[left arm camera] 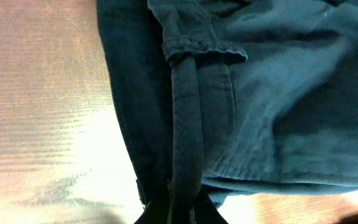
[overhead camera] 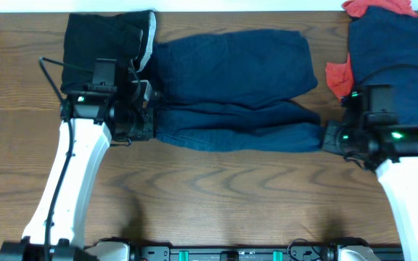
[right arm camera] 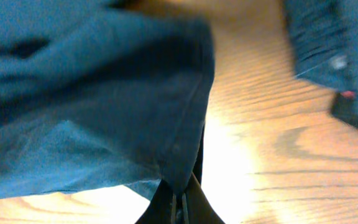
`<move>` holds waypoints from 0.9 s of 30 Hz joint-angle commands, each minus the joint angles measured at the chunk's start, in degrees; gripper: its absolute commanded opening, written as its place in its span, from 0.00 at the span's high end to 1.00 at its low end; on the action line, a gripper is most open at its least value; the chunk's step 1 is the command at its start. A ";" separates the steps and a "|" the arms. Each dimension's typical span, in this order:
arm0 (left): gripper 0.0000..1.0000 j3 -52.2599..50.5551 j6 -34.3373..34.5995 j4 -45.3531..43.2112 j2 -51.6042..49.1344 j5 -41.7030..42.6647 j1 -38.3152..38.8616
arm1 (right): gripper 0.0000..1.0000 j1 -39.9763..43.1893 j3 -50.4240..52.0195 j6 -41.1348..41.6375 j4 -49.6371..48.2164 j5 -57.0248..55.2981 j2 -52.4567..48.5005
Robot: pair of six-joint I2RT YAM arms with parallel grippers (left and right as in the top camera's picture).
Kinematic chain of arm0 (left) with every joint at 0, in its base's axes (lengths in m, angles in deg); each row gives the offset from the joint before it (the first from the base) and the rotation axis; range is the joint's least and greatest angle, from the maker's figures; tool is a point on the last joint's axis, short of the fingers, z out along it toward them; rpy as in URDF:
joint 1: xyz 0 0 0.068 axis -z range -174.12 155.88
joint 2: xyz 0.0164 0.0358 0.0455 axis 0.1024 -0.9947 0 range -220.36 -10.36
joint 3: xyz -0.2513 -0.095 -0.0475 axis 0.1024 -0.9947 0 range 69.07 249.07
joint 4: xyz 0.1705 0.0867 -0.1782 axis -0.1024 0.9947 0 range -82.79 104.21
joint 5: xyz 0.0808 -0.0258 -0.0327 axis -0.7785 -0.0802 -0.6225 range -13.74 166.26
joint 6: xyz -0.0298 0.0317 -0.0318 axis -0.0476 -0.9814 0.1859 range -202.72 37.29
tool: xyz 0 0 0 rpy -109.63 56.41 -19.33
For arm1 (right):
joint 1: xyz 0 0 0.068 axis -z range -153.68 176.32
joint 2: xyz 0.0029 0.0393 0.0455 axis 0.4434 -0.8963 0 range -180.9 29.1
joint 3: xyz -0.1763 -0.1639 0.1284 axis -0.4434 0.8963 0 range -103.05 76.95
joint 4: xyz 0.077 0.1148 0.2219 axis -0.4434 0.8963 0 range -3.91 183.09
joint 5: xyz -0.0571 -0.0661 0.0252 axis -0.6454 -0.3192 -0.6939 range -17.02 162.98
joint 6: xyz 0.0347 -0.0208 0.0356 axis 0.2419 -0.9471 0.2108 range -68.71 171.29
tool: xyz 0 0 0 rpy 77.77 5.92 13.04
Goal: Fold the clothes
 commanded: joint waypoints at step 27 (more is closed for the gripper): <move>0.94 0.24 3.54 5.05 17.64 -4.15 4.35 | 0.99 6.10 -11.32 -7.72 3.93 -0.46 9.60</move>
